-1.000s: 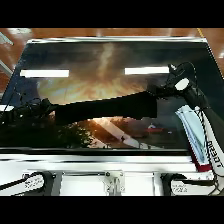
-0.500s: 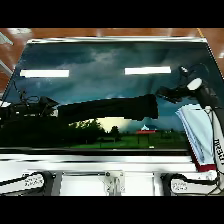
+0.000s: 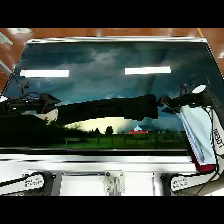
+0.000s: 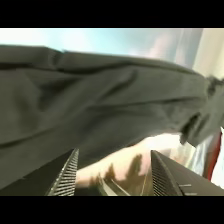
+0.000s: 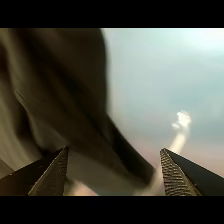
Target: Fold the shirts.
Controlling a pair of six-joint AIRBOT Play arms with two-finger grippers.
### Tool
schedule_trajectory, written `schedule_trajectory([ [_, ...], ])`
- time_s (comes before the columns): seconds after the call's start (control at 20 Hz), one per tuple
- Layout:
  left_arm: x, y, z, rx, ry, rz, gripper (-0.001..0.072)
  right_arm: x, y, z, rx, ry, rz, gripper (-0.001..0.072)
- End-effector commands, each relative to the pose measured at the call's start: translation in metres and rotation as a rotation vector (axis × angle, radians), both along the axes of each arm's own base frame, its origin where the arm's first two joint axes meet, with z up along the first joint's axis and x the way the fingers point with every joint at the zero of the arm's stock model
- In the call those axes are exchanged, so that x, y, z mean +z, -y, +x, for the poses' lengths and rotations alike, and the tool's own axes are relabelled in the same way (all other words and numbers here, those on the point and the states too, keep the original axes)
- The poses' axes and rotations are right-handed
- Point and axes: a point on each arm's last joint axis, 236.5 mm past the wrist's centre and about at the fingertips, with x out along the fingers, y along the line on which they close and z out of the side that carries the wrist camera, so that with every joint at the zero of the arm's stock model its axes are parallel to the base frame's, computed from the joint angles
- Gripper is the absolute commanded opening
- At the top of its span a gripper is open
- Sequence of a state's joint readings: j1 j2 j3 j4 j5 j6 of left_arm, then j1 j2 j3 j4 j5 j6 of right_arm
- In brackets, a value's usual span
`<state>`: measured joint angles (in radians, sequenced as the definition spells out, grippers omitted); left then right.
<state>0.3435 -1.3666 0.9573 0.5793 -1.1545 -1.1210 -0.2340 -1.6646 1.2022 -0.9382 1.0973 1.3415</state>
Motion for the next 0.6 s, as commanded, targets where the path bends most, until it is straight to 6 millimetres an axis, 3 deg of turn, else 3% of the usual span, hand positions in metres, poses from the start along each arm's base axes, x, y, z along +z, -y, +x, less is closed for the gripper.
schedule_trajectory([
  [0.0,0.010,0.021,-0.006,-0.060,0.008,-0.027,0.0522,-0.013,-0.033,0.021,-0.032,0.034,0.087,0.0682],
  [0.1,0.019,0.031,-0.003,-0.057,0.024,-0.065,0.0522,-0.025,-0.045,0.021,-0.018,0.020,0.081,0.0681],
  [0.15,0.025,0.036,0.000,-0.052,0.036,-0.092,0.0522,-0.028,-0.049,0.019,-0.006,0.014,0.081,0.0621],
  [0.25,0.035,0.042,0.006,-0.036,0.061,-0.138,0.0522,-0.026,-0.050,0.019,0.014,0.028,0.075,0.0046],
  [0.35,0.039,0.050,0.013,-0.023,0.078,-0.150,0.0515,-0.013,-0.043,0.023,-0.003,0.055,0.077,0.0055],
  [0.4,0.038,0.056,0.015,-0.024,0.084,-0.143,0.0438,0.001,-0.039,0.027,-0.010,0.086,0.071,0.0055],
  [0.5,0.033,0.076,0.019,-0.042,0.096,-0.116,0.0116,0.036,-0.032,0.033,-0.024,0.163,0.060,0.0055],
  [0.55,0.028,0.091,0.021,-0.056,0.103,-0.100,0.0046,0.055,-0.033,0.032,-0.025,0.191,0.064,0.0055],
])
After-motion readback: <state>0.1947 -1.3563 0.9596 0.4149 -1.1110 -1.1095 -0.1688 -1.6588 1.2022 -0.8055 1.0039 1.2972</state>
